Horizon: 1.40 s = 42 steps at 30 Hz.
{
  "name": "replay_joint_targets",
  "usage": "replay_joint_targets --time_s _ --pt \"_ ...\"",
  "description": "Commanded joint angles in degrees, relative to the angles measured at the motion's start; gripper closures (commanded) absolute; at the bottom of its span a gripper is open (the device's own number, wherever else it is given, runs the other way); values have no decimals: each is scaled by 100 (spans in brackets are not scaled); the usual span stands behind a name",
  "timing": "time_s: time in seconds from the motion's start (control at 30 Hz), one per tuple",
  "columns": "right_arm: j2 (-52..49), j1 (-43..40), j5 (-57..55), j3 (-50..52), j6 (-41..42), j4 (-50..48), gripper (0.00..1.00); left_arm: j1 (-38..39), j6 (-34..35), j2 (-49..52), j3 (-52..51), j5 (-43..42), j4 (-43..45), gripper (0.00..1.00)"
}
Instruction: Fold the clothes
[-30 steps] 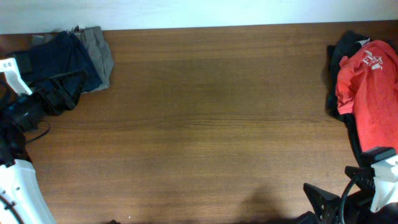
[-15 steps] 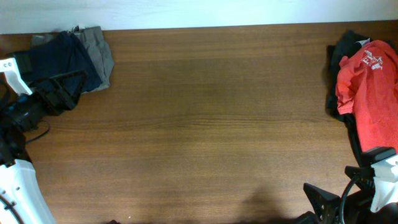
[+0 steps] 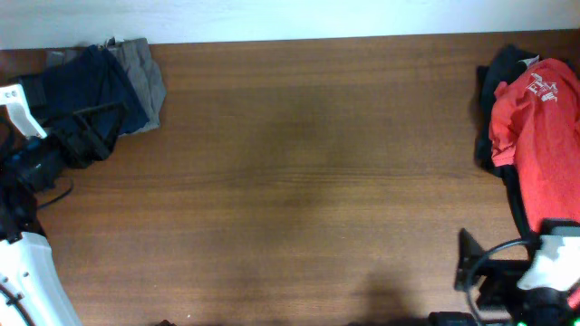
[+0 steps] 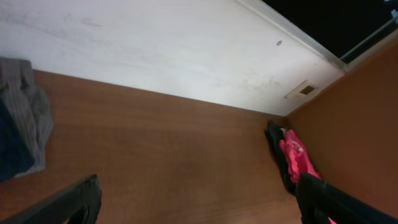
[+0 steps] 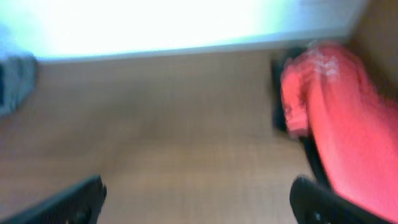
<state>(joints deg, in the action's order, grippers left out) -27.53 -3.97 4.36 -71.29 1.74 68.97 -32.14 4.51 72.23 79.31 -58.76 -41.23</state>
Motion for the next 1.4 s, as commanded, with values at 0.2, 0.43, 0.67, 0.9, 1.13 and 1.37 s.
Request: replay_joint_targets --time_s 0.2,0.43,0.67,0.9,1.13,1.37 --pt "1554 -55 586 3447 -750 -2767 1 11 -28 -20 2 -125 0 1" --pt "2194 -55 1058 5165 -748 -4365 1 11 -31 -20 2 -125 0 1" --pt "2695 -50 1067 6345 -730 -5945 1 11 -31 -20 0 -125 0 1" --pt "2734 -48 1038 6881 -699 -6824 1 11 -28 -20 0 -125 0 1" --pt "2734 208 22 7097 175 -7053 1 11 -31 -20 2 -125 0 1" --pt "2734 240 -205 7097 173 -6651 1 11 -28 -20 2 -127 -2 1"
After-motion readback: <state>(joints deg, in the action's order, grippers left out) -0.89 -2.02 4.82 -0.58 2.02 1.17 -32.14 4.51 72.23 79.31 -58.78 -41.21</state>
